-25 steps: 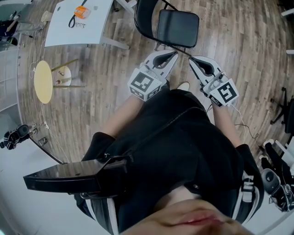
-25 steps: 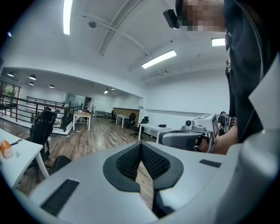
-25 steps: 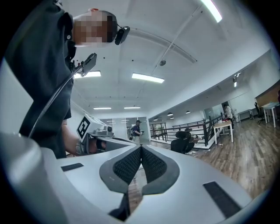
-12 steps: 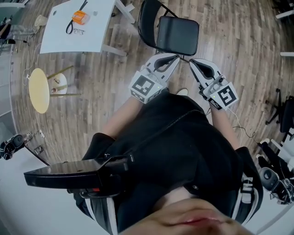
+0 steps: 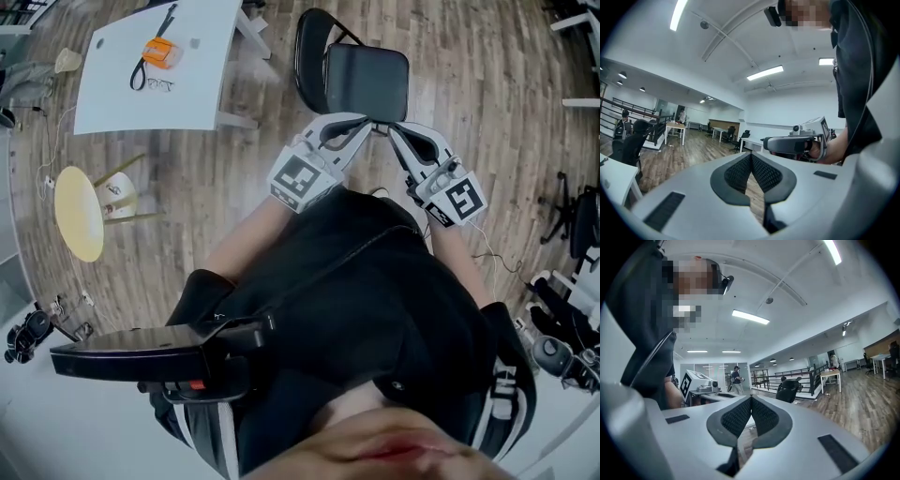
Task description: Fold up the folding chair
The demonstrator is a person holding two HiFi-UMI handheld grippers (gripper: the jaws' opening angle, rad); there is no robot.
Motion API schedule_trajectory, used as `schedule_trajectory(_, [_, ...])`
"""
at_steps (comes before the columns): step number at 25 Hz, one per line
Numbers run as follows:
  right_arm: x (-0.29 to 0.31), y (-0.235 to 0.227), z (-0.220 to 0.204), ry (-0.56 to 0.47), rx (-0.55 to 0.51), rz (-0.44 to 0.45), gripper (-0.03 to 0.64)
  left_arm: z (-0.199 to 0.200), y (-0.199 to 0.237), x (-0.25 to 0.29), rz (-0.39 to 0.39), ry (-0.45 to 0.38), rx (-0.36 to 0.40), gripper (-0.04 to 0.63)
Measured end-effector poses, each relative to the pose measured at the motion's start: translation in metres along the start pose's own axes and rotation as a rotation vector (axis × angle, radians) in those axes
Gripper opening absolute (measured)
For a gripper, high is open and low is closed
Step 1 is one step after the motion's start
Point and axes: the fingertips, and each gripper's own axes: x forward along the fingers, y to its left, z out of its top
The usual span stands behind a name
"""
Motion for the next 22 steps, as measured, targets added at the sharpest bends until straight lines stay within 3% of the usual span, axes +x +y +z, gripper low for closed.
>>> schedule_trajectory(12, [0.038,-0.023,-0.009,0.034,0.018,-0.043,0.009,0.001,0.05,0.004,-0.023,-0.007,-0.027,0.005])
schedule_trajectory(22, [0.022,-0.079,-0.011,0.008,0.031,-0.004,0.009,-0.001,0.056,0.052,0.035,0.026,-0.035,0.005])
